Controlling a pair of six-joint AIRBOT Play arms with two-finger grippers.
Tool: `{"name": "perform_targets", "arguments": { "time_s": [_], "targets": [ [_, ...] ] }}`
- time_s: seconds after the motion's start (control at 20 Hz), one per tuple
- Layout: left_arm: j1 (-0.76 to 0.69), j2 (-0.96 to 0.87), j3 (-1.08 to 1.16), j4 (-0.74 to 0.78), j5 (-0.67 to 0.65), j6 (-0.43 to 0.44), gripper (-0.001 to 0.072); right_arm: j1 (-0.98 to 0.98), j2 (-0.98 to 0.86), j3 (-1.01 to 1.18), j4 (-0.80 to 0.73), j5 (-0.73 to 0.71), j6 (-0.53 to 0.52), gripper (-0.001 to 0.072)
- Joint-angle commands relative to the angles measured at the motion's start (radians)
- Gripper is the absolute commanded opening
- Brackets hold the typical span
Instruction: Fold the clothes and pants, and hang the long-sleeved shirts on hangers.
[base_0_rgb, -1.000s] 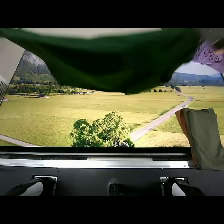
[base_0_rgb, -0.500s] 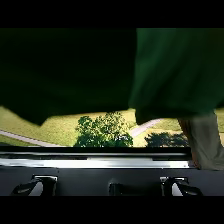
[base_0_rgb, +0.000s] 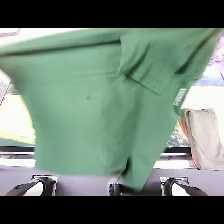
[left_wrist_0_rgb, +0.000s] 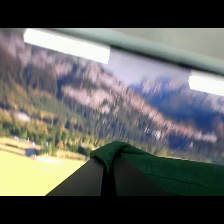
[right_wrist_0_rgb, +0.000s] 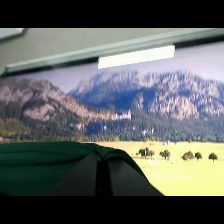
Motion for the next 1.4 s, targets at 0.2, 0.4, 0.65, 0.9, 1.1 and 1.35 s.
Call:
{"name": "perform_targets", "arguments": {
  "time_s": [0.2, 0.4, 0.65, 0.9, 1.1, 1.35],
  "targets": [
    [-0.058, -0.524, -0.041, 0.009, 0.228, 0.024, 0.0014, 0.157, -0.525, -0.067, -0.154, -0.167, 0.055, 0.0033],
    [-0.070, -0.664, -0.039, 0.009, 0.342, 0.021, 0.0014, 0.223, -0.696, -0.067, -0.154, -0.328, 0.089, 0.0033],
    [-0.066, -0.693, -0.039, 0.010, 0.311, 0.020, 0.0014, 0.245, -0.733, -0.066, -0.227, -0.343, 0.129, 0.0033],
    [-0.055, -0.693, -0.039, 0.013, 0.079, -0.011, 0.0014, 0.244, -0.733, -0.066, -0.335, -0.186, 0.171, 0.0033],
    [-0.055, -0.693, -0.039, 0.013, -0.121, -0.011, 0.0015, 0.244, -0.733, -0.066, -0.374, -0.080, 0.171, 0.0033],
    [-0.057, -0.694, -0.039, 0.013, -0.218, -0.011, 0.0015, 0.244, -0.734, -0.066, -0.416, 0.002, 0.171, 0.0033]
  ]
}}
